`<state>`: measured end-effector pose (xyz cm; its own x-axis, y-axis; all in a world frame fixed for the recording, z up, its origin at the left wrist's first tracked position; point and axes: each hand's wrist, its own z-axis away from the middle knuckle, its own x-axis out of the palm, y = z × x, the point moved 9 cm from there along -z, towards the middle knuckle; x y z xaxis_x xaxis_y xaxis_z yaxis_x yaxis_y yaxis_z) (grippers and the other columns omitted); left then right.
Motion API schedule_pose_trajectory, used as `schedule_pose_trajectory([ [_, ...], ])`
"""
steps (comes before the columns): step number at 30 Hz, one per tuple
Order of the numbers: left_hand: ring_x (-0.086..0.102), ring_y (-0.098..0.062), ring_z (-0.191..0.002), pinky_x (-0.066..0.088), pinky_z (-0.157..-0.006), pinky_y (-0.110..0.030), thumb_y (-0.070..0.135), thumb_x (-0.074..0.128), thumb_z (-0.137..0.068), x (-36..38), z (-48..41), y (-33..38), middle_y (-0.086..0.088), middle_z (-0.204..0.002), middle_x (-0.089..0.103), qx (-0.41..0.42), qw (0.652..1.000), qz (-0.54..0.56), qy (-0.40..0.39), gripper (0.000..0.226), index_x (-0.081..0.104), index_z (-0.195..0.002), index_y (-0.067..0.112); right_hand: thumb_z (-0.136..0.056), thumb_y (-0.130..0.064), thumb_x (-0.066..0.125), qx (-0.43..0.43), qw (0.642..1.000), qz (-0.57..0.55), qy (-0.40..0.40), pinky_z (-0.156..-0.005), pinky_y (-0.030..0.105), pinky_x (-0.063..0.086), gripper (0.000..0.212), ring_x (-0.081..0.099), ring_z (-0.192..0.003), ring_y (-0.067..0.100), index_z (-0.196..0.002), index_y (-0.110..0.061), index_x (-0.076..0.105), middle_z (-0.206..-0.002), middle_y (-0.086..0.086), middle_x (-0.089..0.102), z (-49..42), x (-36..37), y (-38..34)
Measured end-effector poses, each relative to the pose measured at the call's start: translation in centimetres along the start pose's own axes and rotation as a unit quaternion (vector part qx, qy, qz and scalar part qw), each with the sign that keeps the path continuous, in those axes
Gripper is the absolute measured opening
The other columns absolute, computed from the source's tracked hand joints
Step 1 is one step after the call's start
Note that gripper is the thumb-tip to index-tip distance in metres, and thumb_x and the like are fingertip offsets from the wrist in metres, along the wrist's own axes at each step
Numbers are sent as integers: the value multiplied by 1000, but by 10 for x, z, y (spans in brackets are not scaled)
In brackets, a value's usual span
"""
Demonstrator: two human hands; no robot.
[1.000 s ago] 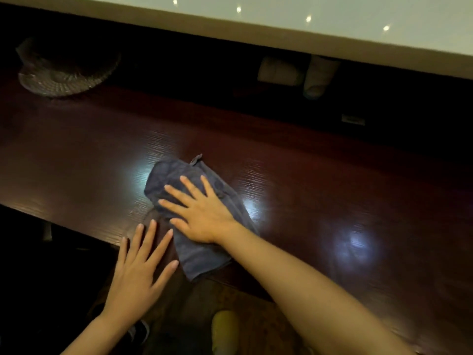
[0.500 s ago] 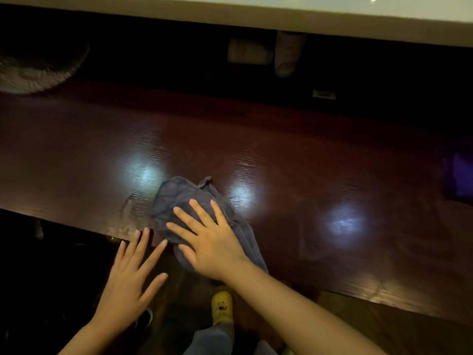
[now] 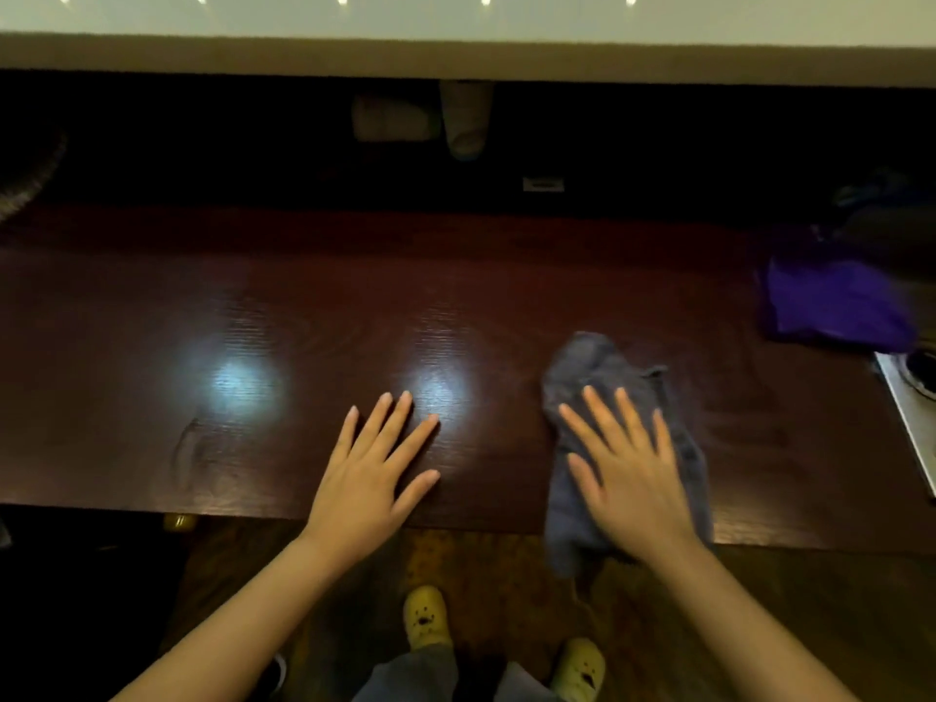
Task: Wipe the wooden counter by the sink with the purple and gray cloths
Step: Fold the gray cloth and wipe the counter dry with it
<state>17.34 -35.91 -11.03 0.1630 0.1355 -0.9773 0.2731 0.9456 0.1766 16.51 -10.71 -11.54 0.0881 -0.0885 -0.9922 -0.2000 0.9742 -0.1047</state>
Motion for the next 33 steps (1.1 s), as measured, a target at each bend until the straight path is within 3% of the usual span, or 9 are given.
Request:
schedule_pose_trajectory([
  [4,7,-19,-145,5,-116,-46,60,19,-92,3,-13,0,-1,-155,17,6,1000,-14,6,57,17,-144,38,-88,-54,20,111,994,5,0,-114,56,11,59,10,-145,24,-145,-37,22,-157,-3,19,-14,-8,66],
  [8,5,-18,-145,4,-116,-46,59,20,-92,4,-13,2,0,-156,15,12,999,-21,21,57,17,-144,38,-86,-54,21,214,976,-20,31,-112,64,10,64,11,-145,33,-145,-29,28,-156,4,21,-22,-8,55],
  [10,5,-18,-145,3,-116,-45,60,19,-91,4,-14,1,0,-156,15,12,999,-23,23,57,16,-144,39,-85,-53,27,195,980,-16,41,-110,65,10,65,15,-143,38,-144,-26,30,-155,8,24,-21,-5,8],
  [13,5,-19,-145,3,-116,-45,60,20,-91,5,-13,1,-1,-156,16,13,999,-26,22,57,16,-144,39,-89,-52,30,73,997,-13,21,-113,59,7,61,11,-145,32,-146,-30,25,-157,2,19,-1,6,-60],
  [15,5,-18,-145,3,-116,-45,59,21,-91,4,-13,1,0,-156,15,13,999,-23,25,57,15,-144,39,-90,-51,30,24,1000,-10,9,-113,56,13,59,10,-145,26,-145,-34,23,-157,-3,19,20,6,-56],
  [18,3,-18,-145,3,-117,-45,60,20,-91,4,-13,-1,0,-156,14,12,999,-20,29,57,15,-144,39,-88,-53,27,74,997,-1,9,-113,55,18,58,13,-145,22,-144,-37,26,-155,-3,23,38,1,16],
  [21,4,-18,-145,4,-117,-46,60,19,-91,4,-13,0,0,-156,15,13,999,-22,32,57,16,-144,39,-84,-60,21,150,989,1,-7,-114,57,11,64,9,-146,24,-144,-38,22,-157,-4,16,22,-7,89],
  [26,4,-18,-145,5,-117,-47,61,16,-91,4,-13,0,-1,-156,15,12,999,-20,35,58,17,-144,38,-85,-62,13,217,976,-29,-3,-115,59,1,67,-4,-146,26,-147,-36,14,-159,-2,6,-14,-10,110],
  [33,3,-20,-145,2,-117,-47,61,27,-86,2,-17,18,-4,-156,13,-16,998,47,44,63,25,-143,33,-92,-56,15,93,996,5,3,-115,53,11,58,6,-145,23,-146,-34,19,-157,-2,16,47,-5,66],
])
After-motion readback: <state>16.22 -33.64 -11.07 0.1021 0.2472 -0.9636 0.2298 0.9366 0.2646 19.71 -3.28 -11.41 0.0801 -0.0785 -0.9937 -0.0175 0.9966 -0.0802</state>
